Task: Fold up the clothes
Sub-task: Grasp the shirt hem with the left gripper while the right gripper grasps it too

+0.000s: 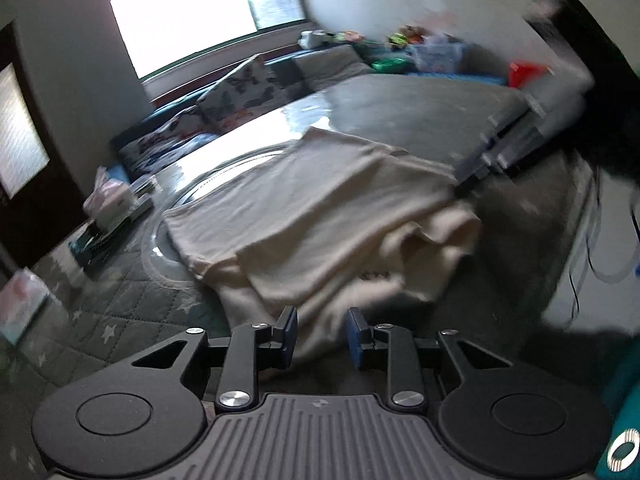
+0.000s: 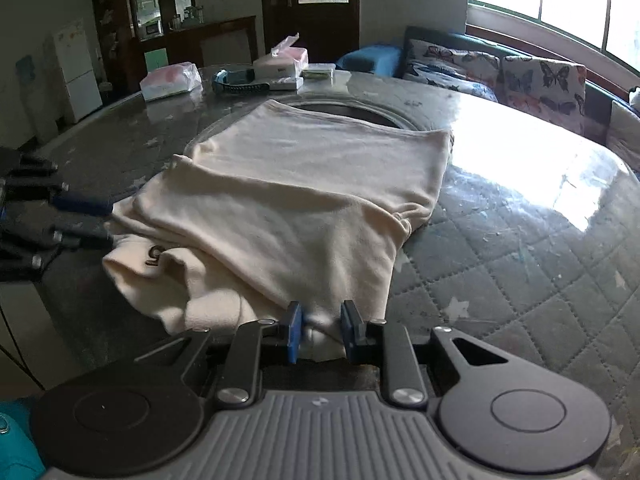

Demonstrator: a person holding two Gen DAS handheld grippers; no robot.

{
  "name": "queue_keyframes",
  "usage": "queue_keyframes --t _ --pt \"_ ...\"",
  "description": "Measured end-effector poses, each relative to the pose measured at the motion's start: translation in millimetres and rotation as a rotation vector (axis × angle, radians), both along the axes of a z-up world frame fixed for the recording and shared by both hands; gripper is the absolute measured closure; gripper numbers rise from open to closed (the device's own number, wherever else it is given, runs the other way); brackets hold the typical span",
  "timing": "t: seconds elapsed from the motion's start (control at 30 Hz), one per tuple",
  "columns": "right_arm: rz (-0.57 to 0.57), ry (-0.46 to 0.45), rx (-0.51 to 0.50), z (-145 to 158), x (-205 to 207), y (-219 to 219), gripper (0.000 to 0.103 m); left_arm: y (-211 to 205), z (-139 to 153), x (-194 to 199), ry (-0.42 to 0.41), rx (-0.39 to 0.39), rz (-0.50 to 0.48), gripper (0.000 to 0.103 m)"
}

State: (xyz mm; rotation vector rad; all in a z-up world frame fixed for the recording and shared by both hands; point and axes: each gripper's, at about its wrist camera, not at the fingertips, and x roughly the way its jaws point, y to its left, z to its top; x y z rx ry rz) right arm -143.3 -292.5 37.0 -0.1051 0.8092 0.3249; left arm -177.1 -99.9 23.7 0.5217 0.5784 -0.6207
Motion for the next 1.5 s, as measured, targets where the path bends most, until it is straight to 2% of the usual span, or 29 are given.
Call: queue_keyframes --t 0.07,0.13,0.17,0.23,0.4,0.43,0.5,0.57,0.6,0.73,0.83,0.97,1.0,1.03,1.13,1.2,1.3,1.5 --pt "0.009 -0.01 -0.007 5 -3 1 0.082 -4 -5 -7 -0.022 0.039 -0.036 0.073" --pt "0.022 -0.016 -0.021 8 -7 3 0.079 -9 -10 -10 -0.043 0.061 -0.062 0.068" --pt "0.03 -0.018 -0.029 9 -8 4 0.076 -12 -11 -10 -0.054 0.066 -0.071 0.064" --pt "0.048 -0.022 -0.049 11 -11 7 0.063 -16 -14 -10 -0.072 0.068 -0.085 0.059" --pt "0.098 -0.033 -0.099 12 -20 13 0.061 -27 -19 -8 -0.119 0.072 -0.121 0.059" --pt "0.11 -0.036 -0.11 12 -23 15 0.058 -29 -20 -9 -0.126 0.073 -0.129 0.061" --pt "0.149 -0.049 -0.136 12 -27 20 0.054 -30 -19 -7 -0.132 0.059 -0.132 0.088" --pt "0.188 -0.062 -0.163 11 -31 25 0.051 -27 -15 -4 -0.119 0.024 -0.117 0.091" --pt "0.208 -0.069 -0.177 10 -33 28 0.046 -25 -10 -1 -0.115 -0.006 -0.103 0.093" --pt "0.284 -0.111 -0.232 6 -37 41 0.041 -17 7 20 -0.069 -0.105 -0.036 0.094" --pt "0.298 -0.15 -0.233 4 -29 49 0.041 -15 14 34 -0.039 -0.149 -0.018 0.094" --pt "0.302 -0.151 -0.182 2 -10 54 0.05 -17 15 46 -0.022 -0.161 -0.008 0.094" --pt "0.302 -0.137 -0.159 1 -4 54 0.057 -16 14 46 -0.017 -0.159 -0.005 0.093" --pt "0.299 -0.119 -0.14 0 2 54 0.069 -16 13 47 -0.012 -0.158 -0.001 0.092" --pt "0.276 -0.079 -0.082 2 13 49 0.082 -11 9 42 -0.012 -0.144 -0.001 0.084" --pt "0.252 -0.071 -0.044 7 18 44 0.086 -7 4 34 -0.032 -0.121 0.0 0.075" --pt "0.23 -0.069 0.012 15 23 37 0.088 -3 -5 26 -0.045 -0.069 0.006 0.075" --pt "0.214 -0.091 0.025 23 28 37 0.089 0 -21 19 -0.107 0.022 0.012 0.075"
